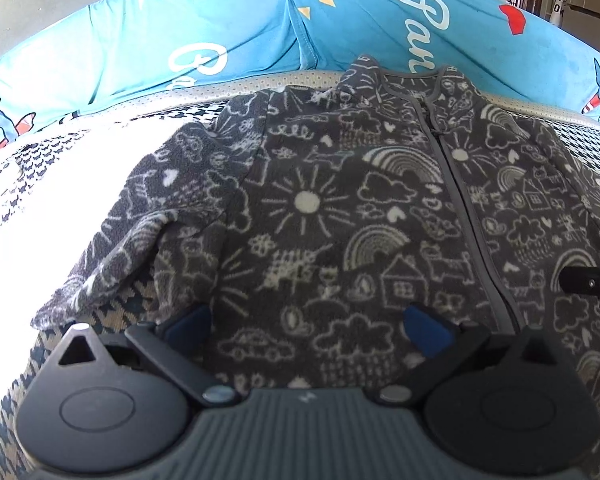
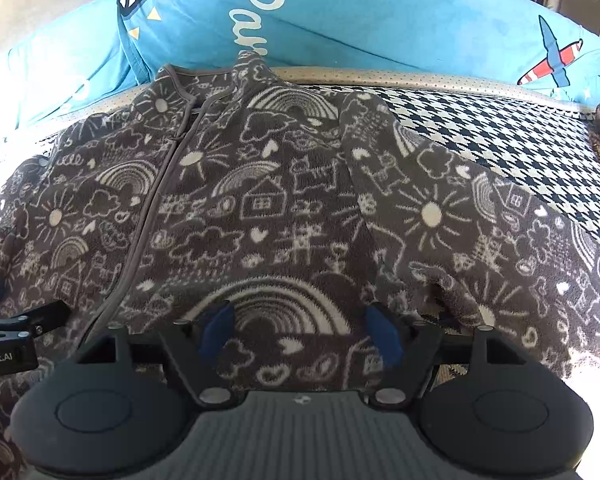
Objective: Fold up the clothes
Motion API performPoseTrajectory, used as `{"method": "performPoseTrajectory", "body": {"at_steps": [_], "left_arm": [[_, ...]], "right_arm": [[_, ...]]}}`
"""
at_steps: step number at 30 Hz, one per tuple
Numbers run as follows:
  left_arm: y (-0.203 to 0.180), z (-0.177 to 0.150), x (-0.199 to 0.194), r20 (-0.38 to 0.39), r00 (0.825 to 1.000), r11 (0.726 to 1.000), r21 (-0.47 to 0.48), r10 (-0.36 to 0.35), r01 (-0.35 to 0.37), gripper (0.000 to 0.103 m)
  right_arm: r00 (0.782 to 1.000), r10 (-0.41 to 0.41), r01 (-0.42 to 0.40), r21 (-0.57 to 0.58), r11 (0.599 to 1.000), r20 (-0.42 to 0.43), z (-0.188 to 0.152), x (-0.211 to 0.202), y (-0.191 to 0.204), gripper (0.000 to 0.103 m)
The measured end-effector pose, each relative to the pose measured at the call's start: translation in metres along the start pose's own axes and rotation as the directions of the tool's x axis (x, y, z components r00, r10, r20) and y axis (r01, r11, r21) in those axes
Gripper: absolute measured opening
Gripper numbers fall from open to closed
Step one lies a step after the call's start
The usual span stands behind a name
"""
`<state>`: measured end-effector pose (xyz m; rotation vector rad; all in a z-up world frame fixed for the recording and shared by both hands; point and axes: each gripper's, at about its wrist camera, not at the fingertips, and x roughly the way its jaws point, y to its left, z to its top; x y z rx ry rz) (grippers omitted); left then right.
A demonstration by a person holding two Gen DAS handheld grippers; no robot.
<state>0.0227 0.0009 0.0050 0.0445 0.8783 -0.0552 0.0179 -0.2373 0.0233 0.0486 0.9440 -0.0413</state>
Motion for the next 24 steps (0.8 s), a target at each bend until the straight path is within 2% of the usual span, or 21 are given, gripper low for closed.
{"method": "performPoseTrajectory", "body": {"at_steps": [3, 5, 8, 11, 16, 24], "left_arm": [[-0.008, -0.002, -0.006, 0.027, 0.999, 0.998, 0.042, 0.035, -0.036, 0.103], [-0.017, -0.002, -0.014, 0.076, 0.995, 0.993, 0.091, 0.062, -0.069, 0.103], [-0.024, 0.005, -0.022, 0.115, 0.992, 0.992, 0.111, 0.049, -0.062, 0.103], [-0.024, 0.015, -0.017, 0.090, 0.995, 0.997, 0.071, 0.034, -0.040, 0.103], [-0.023, 0.025, 0.003, 0.038, 0.999, 0.999, 0.022, 0.029, -0.030, 0.103], [-0.031, 0.028, 0.021, 0.012, 0.999, 0.999, 0.037, 0.037, -0.037, 0.103]], "right_arm": [[1.000, -0.011, 0.011, -0.004, 1.000, 0.001, 0.000, 0.000, 0.002, 0.071], [1.000, -0.015, 0.015, -0.008, 1.000, 0.010, -0.001, -0.002, 0.003, 0.071], [0.999, -0.007, 0.008, -0.018, 1.000, 0.049, 0.000, -0.008, 0.004, 0.071], [0.995, -0.013, 0.016, -0.030, 0.999, 0.102, 0.003, -0.015, 0.004, 0.071], [0.995, 0.001, -0.003, 0.021, 1.000, 0.103, 0.010, -0.011, -0.002, 0.071], [0.993, 0.028, -0.031, 0.019, 0.999, 0.117, 0.018, -0.006, 0.006, 0.066]]}}
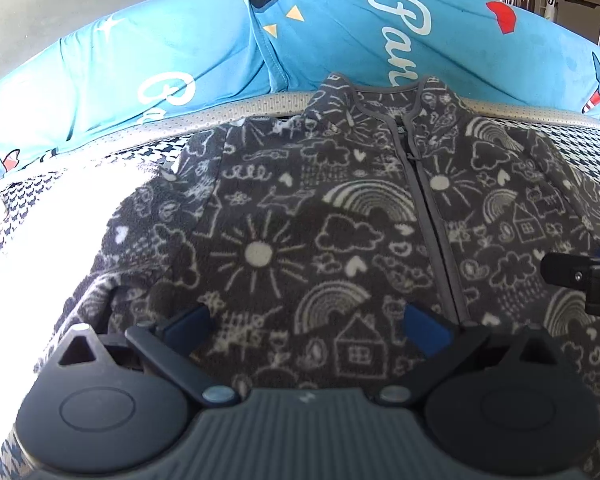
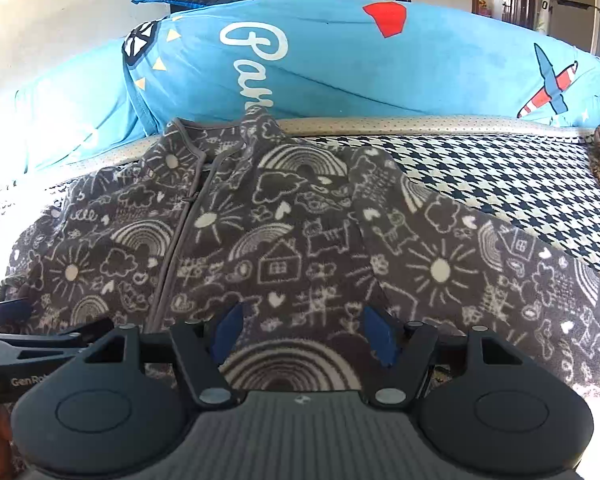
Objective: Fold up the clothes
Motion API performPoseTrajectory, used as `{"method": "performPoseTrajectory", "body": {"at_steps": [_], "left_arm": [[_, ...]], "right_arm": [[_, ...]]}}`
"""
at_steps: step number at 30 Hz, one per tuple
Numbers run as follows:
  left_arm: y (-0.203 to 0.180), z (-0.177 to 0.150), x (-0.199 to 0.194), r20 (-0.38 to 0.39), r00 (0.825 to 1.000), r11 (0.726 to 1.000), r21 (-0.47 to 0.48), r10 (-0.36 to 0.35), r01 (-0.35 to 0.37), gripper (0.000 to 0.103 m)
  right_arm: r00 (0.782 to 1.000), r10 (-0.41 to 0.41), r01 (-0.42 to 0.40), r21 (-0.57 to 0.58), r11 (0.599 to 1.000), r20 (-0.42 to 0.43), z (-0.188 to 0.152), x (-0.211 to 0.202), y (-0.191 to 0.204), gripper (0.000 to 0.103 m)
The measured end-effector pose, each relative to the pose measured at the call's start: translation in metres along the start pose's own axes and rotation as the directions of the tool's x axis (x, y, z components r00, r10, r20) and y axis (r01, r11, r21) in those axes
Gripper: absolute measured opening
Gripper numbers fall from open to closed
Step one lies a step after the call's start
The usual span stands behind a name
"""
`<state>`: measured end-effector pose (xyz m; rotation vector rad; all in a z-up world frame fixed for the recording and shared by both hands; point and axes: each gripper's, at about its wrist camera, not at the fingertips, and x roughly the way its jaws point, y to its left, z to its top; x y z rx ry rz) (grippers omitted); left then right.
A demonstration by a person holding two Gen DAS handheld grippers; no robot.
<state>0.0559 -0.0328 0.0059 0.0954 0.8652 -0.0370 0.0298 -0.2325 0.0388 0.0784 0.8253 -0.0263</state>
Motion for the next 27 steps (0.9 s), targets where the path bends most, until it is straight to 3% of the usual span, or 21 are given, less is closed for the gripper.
{"method": "performPoseTrajectory", "body": {"at_steps": [7, 27], "left_arm": [[0.010, 0.001, 0.004, -0.017, 0.999, 0.998, -0.052, 0.034, -0.035, 0.103], [0.020, -0.004, 0.000, 0.012, 1.000, 0.999, -0.046, 0.018, -0.017, 0.103]], "right_arm": [[0.996, -0.047, 0.049, 0.023, 0.999, -0.076, 0.000, 0.021, -0.005, 0.065], [0.996, -0.048, 0.052, 0.055, 0.997, -0.072, 0.002, 0.020, -0.015, 0.058]]}}
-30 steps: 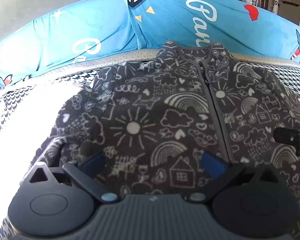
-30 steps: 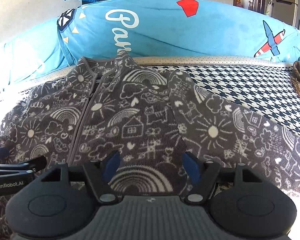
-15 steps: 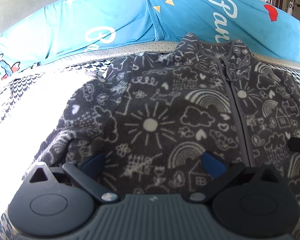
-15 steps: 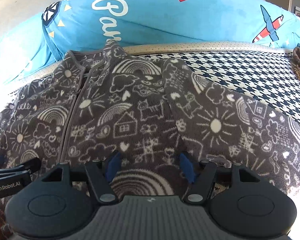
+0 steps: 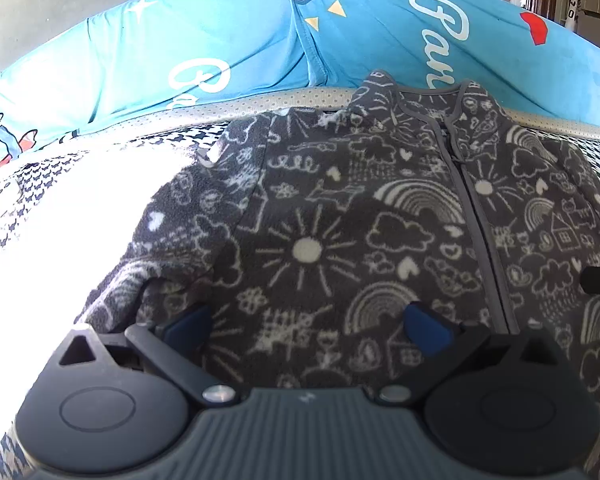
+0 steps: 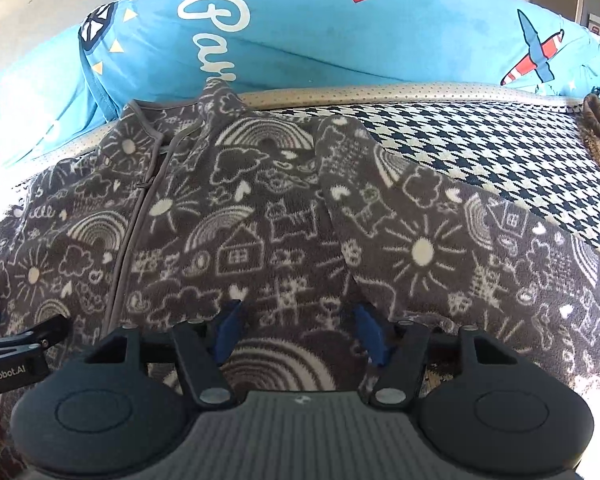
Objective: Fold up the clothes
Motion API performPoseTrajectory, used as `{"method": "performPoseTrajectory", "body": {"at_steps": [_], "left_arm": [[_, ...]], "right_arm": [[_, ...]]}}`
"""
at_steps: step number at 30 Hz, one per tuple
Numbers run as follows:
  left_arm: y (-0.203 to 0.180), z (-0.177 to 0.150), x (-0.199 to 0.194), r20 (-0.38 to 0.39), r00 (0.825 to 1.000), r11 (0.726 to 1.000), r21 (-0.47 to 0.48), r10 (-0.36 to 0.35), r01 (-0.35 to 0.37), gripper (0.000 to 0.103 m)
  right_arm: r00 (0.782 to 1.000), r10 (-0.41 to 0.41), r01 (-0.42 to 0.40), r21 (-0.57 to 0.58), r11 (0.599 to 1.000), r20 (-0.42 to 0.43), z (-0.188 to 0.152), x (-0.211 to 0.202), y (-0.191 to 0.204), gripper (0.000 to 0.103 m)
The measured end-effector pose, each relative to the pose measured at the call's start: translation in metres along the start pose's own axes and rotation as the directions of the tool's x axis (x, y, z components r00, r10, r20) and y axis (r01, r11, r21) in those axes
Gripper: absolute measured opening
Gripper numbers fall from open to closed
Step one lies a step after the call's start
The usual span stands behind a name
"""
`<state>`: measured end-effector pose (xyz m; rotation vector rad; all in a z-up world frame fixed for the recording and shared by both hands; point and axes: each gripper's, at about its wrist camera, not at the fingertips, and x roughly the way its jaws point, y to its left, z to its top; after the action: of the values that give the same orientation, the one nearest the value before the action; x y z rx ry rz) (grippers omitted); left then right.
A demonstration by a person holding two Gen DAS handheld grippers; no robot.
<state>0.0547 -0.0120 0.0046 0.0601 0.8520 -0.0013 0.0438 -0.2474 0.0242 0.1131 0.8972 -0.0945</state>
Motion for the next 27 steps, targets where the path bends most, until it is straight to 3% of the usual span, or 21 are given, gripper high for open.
{"method": "performPoseTrajectory", "body": {"at_steps": [5, 10, 17, 22, 27], "left_arm": [[-0.001, -0.005, -0.012, -0.016, 0.999, 0.999, 0.022, 0.032, -0.032, 0.103], [0.009, -0.012, -0.023, -0.037, 0.999, 1.000, -0.013, 0.010, -0.011, 0.103], [0.003, -0.025, -0.040, 0.000, 1.000, 0.998, 0.048, 0.027, -0.027, 0.103], [-0.002, -0.036, -0.049, 0.000, 1.000, 0.997, 0.073, 0.015, -0.014, 0.103], [0.002, -0.053, -0.058, -0.015, 1.000, 0.999, 0.049, -0.003, 0.003, 0.103]], "right_arm": [[1.000, 0.008, -0.008, -0.009, 1.000, 0.009, -0.001, -0.004, -0.001, 0.058], [0.999, 0.022, -0.023, 0.006, 1.000, 0.027, -0.002, -0.013, -0.007, 0.058], [0.997, 0.011, -0.017, 0.065, 0.998, 0.081, 0.001, -0.028, -0.016, 0.059], [0.991, -0.088, 0.074, 0.128, 0.989, 0.106, 0.003, -0.037, -0.033, 0.064], [0.985, -0.163, 0.144, 0.258, 0.955, 0.055, -0.002, -0.039, -0.072, 0.064]]}}
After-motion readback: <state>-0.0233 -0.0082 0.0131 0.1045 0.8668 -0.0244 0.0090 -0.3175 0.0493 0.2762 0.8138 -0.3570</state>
